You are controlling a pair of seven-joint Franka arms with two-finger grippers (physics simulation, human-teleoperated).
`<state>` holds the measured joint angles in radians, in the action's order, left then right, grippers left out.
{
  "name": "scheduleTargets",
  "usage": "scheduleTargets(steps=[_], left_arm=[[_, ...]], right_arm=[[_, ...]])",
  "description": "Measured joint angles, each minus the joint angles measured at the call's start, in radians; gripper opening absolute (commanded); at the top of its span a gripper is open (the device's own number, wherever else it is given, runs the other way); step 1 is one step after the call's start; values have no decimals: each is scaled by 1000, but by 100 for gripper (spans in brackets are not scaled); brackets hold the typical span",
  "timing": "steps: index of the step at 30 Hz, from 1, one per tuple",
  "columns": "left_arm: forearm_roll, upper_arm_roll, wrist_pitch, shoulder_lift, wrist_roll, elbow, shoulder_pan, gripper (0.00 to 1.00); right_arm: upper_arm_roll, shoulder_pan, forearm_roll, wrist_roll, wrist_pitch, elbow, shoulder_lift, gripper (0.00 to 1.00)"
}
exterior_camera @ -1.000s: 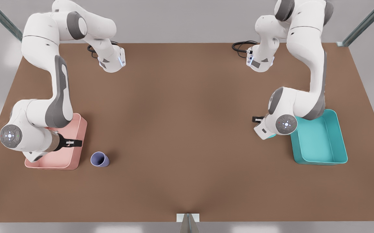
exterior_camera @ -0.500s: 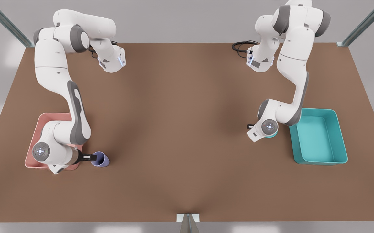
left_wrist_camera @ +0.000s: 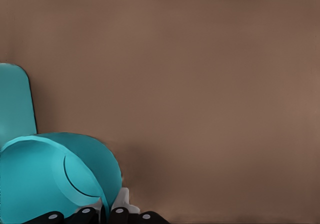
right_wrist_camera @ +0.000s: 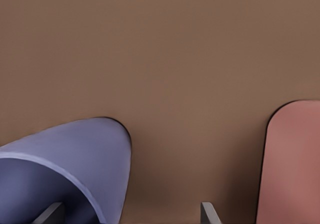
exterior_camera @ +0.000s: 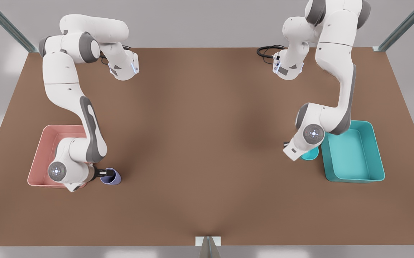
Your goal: Put the bowls and cups in different boxes
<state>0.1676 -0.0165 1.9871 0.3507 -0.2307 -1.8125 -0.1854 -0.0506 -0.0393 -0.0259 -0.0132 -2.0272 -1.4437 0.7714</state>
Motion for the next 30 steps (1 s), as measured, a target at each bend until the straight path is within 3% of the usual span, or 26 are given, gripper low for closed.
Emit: scheduleTargets(steps=[2, 5, 13, 20, 24, 25, 26, 27, 30], left_arm=[[1, -1, -114, -19, -6, 117, 52, 21], [4, 1, -226, -16, -9, 178, 203, 21], [3, 59, -217, 136, 12, 161, 358, 21], [3, 62, -79, 261, 26, 157, 401, 21], [4, 62, -29, 297, 31, 158, 410, 21], [2, 62, -21, 302, 32, 158, 411, 48], [-2, 61, -14, 304, 35, 158, 412, 92], [-9, 61, -8, 304, 40, 158, 412, 100], [-39, 61, -22, 245, 63, 163, 409, 100]], right_arm=[[0, 3, -1, -2, -4, 1, 9, 51], [0, 4, -5, -7, -5, 3, 14, 22], [-1, -17, -25, -22, -3, 39, 0, 21], [8, -128, -36, -76, 160, 37, -281, 21], [14, -244, -4, -125, 244, 32, -279, 21], [14, -265, 0, -137, 250, 31, -261, 21], [14, -278, 4, -150, 249, 29, -238, 21], [13, -284, 6, -161, 242, 27, -214, 21], [13, -295, 9, -192, 195, 21, -146, 21]])
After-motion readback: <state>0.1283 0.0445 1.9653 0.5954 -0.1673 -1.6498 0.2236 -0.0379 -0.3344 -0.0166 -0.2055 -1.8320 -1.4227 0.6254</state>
